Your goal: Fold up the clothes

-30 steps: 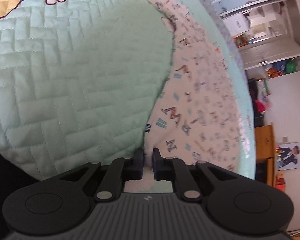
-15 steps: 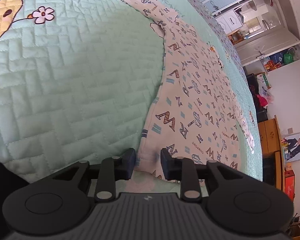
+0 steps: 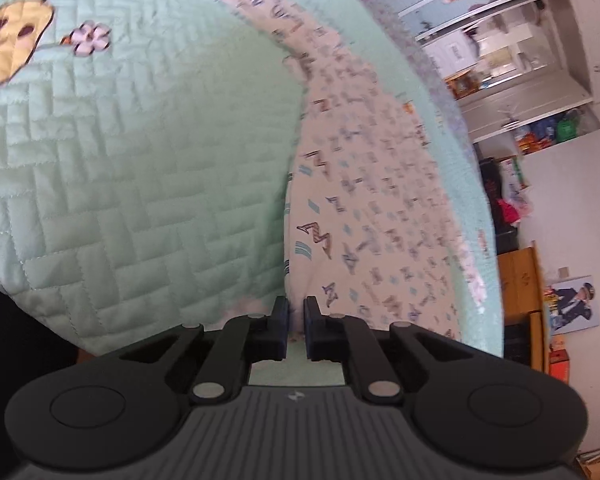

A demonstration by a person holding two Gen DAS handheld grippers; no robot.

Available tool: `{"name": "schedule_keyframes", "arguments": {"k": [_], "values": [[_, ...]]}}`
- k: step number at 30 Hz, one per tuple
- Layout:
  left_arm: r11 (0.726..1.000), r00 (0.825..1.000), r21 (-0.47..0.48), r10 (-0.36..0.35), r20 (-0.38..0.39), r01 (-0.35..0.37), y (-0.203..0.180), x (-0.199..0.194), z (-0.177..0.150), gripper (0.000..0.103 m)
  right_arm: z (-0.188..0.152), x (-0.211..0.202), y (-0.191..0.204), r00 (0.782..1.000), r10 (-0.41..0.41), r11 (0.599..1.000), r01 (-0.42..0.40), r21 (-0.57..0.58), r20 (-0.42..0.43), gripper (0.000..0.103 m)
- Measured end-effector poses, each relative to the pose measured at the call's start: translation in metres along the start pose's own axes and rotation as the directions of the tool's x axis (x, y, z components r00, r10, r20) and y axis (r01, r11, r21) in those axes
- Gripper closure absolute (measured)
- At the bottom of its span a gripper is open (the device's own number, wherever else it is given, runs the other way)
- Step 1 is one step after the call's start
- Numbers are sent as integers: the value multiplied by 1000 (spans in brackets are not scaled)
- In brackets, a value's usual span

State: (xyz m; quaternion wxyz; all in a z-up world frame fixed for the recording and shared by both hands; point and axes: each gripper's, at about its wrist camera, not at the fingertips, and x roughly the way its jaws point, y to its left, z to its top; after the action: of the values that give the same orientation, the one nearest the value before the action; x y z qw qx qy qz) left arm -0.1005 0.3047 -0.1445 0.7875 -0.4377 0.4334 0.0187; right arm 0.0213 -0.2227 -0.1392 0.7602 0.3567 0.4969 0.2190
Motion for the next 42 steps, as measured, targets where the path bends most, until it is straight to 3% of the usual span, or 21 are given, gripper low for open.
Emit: {"name": "schedule_keyframes", "arguments": {"k": [2, 4, 7, 10, 12, 14, 17, 20, 21, 22, 25, 26, 29, 32, 34, 36, 37, 38, 40, 42], "values": [[1000, 1000, 7, 27, -15, -27, 4, 5, -2, 95, 1, 13, -7, 997, -71, 997, 71, 19, -18, 101], [1000, 1000, 14, 4, -5, -4, 3, -1, -4, 94, 1, 23, -12, 991, -128, 991, 129, 33, -29, 97], [996, 999, 80, 30, 43, -34, -10, -21, -6, 90, -2, 9, -4, 989, -142, 990, 143, -6, 26, 89], [973, 982, 185, 110, 155, -139, -34, -39, -7, 73, 0, -6, 20, 974, -194, 972, 207, -112, 115, 87], [942, 964, 269, 138, 226, -198, -55, -40, -9, 64, -1, -8, 42, 975, -161, 962, 190, -198, 154, 85], [919, 958, 334, 126, 257, -210, -75, -29, -12, 56, -4, 5, 65, 981, -127, 943, 166, -288, 150, 72], [886, 978, 434, 90, 189, -166, -97, 11, -23, 54, -12, 42, 93, 988, -121, 903, 151, -403, 101, 64], [839, 975, 497, 190, 114, -222, -86, 50, -34, 54, -21, 84, 87, 974, -224, 878, 212, -429, 23, 65], [832, 972, 502, 215, 99, -235, -76, 56, -36, 62, -23, 86, 79, 970, -244, 873, 226, -432, 13, 66], [847, 976, 484, 195, 99, -218, -63, 53, -34, 66, -25, 81, 73, 971, -238, 871, 221, -440, 17, 72], [934, 988, 325, 126, 89, -148, -37, 30, -17, 69, -23, 48, 55, 959, -271, 874, 280, -397, 79, 72], [941, 987, 302, 123, 106, -150, -35, 23, -14, 69, -21, 35, 52, 951, -286, 869, 309, -387, 117, 71], [927, 981, 336, 117, 156, -164, -52, 16, -15, 61, -21, 17, 61, 954, -247, 861, 296, -414, 168, 69], [909, 992, 407, 41, 121, -87, -78, 30, -28, 59, -31, 31, 85, 986, -126, 876, 164, -454, 112, 65], [872, 992, 476, 68, 105, -111, -94, 48, -40, 59, -46, 62, 105, 996, -81, 853, 84, -515, 28, 64], [836, 984, 520, 141, 108, -176, -97, 65, -44, 59, -58, 93, 117, 994, -106, 813, 67, -579, -34, 64], [843, 981, 502, 164, 104, -194, -90, 69, -40, 60, -58, 106, 117, 988, -147, 799, 92, -595, -45, 65], [867, 982, 463, 162, 93, -187, -80, 69, -33, 67, -53, 111, 110, 981, -191, 802, 141, -581, -27, 71], [911, 988, 383, 126, 86, -149, -69, 56, -23, 66, -32, 97, 92, 981, -196, 868, 180, -462, 15, 86], [912, 987, 384, 108, 115, -144, -72, 40, -22, 59, -20, 65, 83, 980, -176, 903, 198, -382, 93, 74]]}}
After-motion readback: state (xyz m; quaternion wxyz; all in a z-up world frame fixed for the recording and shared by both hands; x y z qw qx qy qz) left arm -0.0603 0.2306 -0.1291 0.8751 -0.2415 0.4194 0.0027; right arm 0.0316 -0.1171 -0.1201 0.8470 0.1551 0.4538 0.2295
